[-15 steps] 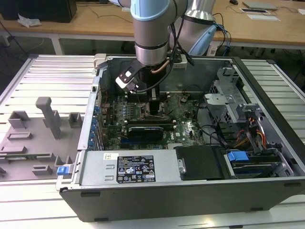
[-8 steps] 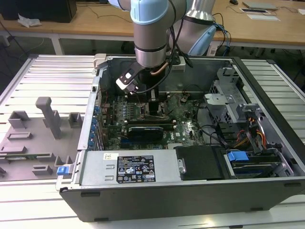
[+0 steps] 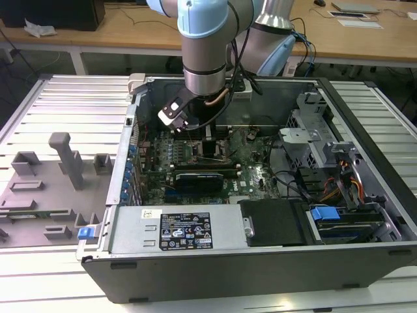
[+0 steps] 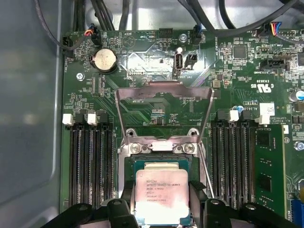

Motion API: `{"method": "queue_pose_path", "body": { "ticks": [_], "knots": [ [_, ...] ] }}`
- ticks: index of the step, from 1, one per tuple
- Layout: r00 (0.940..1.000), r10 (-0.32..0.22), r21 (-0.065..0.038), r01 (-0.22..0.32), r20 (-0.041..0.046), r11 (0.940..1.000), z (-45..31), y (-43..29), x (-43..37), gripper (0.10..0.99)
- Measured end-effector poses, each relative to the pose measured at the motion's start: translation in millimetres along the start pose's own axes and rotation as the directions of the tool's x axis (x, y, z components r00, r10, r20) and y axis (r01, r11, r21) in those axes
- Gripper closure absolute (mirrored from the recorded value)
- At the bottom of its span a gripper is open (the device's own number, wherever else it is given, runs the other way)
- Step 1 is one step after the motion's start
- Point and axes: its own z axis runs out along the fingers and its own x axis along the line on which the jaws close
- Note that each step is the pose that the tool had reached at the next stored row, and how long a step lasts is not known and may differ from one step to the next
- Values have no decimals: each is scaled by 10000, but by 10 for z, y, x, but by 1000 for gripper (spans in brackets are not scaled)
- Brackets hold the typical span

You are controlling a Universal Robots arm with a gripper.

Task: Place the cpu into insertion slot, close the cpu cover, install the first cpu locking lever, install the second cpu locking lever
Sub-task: 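Place the cpu into insertion slot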

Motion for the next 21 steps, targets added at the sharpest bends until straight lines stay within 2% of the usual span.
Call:
{"method": "queue_pose_path", "body": {
  "ticks": [2, 18, 19, 21],
  "knots": [
    [10000, 0, 1, 0, 2, 10000, 19, -2, -1, 545],
    [10000, 1, 0, -1, -1, 10000, 24, 9, 0, 545],
    [10000, 0, 0, 0, 0, 10000, 24, 9, 0, 471],
    [10000, 0, 1, 0, 1, 10000, 22, 10, 0, 471]
  ]
}}
